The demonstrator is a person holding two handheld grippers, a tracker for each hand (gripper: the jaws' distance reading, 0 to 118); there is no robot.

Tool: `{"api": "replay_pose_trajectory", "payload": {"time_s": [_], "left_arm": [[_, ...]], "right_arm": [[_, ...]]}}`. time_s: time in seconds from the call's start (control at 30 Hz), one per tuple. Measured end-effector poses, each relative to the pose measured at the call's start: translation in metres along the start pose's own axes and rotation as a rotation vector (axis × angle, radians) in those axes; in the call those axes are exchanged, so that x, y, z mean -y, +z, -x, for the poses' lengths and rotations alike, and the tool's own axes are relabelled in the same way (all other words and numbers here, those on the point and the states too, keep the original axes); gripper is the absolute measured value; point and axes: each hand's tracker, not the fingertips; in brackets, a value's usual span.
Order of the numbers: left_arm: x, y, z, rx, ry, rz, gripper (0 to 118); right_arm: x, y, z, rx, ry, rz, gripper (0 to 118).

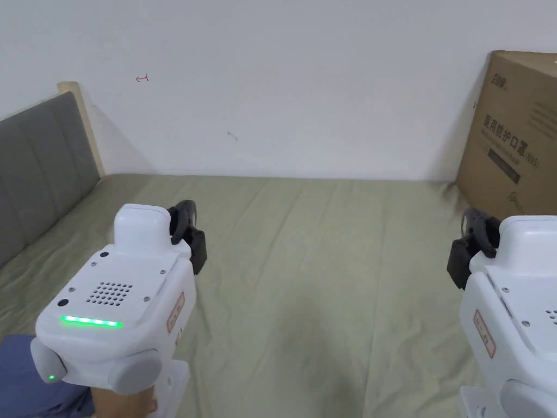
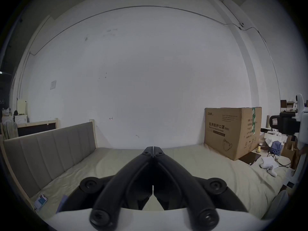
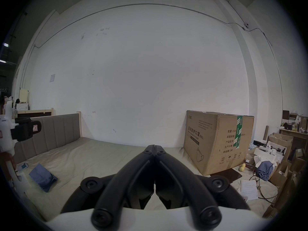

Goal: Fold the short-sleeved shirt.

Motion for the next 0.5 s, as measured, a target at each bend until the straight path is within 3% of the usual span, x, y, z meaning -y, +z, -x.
{"api": "replay_pose_trajectory", "payload": {"time_s": [0.5], "left_arm": [[0.015,-0.009,0.001,-0.013,0.020,0.047,0]], "right_arm": [[0.007,0.001,0.002,-0.003,-0.001,0.019,0]]}}
